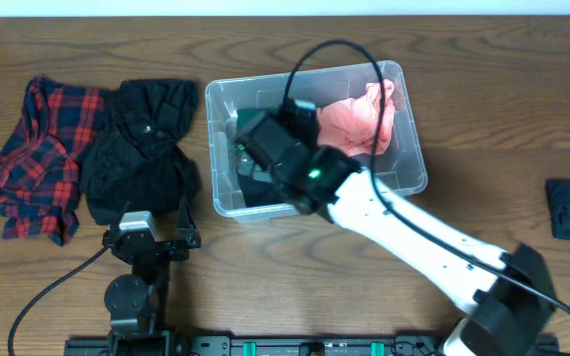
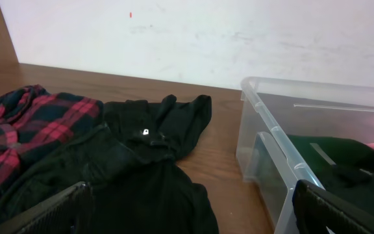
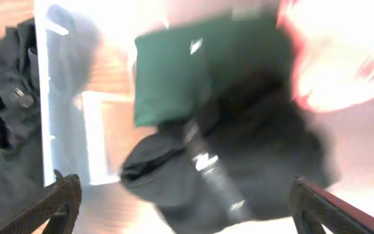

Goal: Pack container
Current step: 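Release the black garment and withdraw the right gripper right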

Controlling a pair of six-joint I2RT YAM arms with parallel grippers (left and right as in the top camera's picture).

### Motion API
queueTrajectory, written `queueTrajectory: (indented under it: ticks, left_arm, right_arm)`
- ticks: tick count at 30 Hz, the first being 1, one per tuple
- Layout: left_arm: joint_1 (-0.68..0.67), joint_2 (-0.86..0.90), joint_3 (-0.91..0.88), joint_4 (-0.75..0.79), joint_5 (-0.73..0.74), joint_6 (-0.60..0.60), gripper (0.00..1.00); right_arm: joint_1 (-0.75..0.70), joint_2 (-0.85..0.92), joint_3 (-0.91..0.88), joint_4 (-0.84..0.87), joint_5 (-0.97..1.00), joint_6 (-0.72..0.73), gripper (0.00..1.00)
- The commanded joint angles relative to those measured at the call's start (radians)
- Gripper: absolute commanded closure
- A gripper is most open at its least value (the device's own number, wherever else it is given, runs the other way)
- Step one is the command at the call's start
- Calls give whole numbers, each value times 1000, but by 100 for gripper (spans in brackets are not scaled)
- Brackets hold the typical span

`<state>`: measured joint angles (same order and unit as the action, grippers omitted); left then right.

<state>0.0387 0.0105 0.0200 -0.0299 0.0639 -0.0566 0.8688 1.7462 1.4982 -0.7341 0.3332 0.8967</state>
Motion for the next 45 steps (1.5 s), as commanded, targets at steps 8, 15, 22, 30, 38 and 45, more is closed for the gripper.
queueTrajectory:
  ticks: [8, 15, 22, 30, 38, 45]
  left_arm:
    - [4, -5, -16, -36, 6, -12, 2]
    - [4, -5, -16, -36, 6, -12, 2]
    - [4, -5, -16, -36, 6, -12, 2]
    - [4, -5, -16, -36, 6, -12, 2]
    - [4, -5, -16, -36, 6, -12, 2]
    - [4, -5, -16, -36, 6, -12, 2]
  right_arm:
    - [-242, -167, 28, -166, -39, -362, 1]
    - [-592, -250, 27, -415, -125, -255, 1]
    - [-1009, -247, -29, -495, -82, -335, 7]
    - [-1164, -179, -175, -296, -43, -652, 8]
    - [-1216, -61, -267, -104, 21, -875, 15]
    - [-1262, 18, -277, -81, 86, -1011, 14]
